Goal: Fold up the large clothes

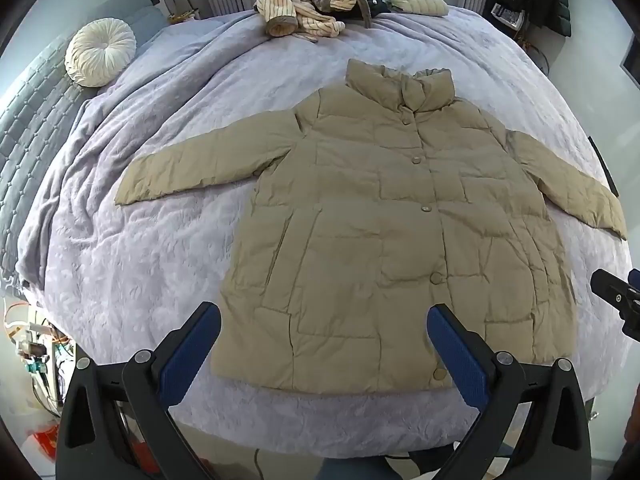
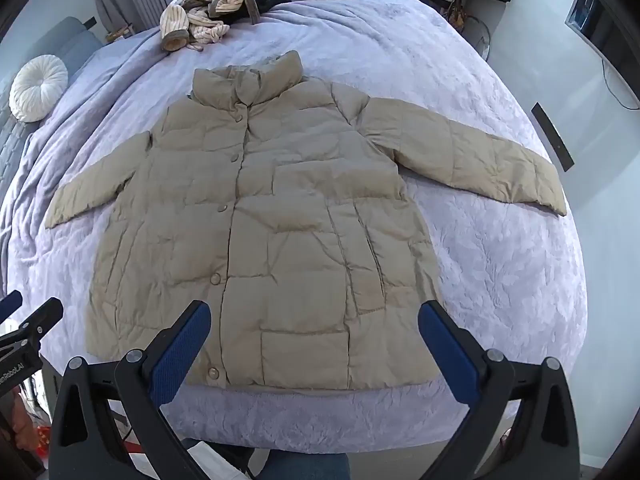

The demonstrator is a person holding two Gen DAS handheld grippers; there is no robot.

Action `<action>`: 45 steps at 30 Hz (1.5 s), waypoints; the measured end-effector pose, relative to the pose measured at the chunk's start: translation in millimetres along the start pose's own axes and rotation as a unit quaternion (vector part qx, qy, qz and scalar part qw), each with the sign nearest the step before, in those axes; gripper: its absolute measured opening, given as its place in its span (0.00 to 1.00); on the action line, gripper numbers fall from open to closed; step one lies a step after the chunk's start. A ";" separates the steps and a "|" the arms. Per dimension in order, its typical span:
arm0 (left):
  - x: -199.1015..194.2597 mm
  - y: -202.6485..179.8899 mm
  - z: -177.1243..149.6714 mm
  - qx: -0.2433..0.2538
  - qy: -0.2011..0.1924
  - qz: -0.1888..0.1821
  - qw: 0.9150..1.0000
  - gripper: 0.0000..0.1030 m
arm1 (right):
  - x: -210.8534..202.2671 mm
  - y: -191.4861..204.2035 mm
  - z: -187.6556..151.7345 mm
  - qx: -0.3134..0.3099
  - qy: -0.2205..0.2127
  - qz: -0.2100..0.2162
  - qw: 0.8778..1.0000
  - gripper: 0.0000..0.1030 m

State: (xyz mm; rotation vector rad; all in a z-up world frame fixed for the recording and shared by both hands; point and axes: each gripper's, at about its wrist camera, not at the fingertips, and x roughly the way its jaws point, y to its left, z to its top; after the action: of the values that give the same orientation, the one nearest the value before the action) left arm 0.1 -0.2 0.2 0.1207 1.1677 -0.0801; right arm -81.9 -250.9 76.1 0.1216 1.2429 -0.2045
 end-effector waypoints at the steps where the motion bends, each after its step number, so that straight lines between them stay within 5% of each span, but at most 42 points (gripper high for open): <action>1: -0.1 -0.1 0.3 0.000 -0.001 0.000 1.000 1.00 | -0.3 -0.4 0.9 0.000 -0.001 0.000 1.000 1.00; 40: -1.7 -5.8 10.0 0.000 0.005 -0.025 1.000 1.00 | -1.5 -1.9 1.6 0.010 -0.010 -0.004 1.000 1.00; 45: -1.4 -8.8 10.7 0.012 0.002 0.005 1.000 1.00 | -1.4 -1.4 1.4 0.010 -0.010 -0.004 1.000 1.00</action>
State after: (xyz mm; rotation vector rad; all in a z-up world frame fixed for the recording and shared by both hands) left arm 8.2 -10.4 5.2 0.1476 1.1704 -0.0859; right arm -81.3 -252.5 77.8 0.1311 1.2220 -0.2245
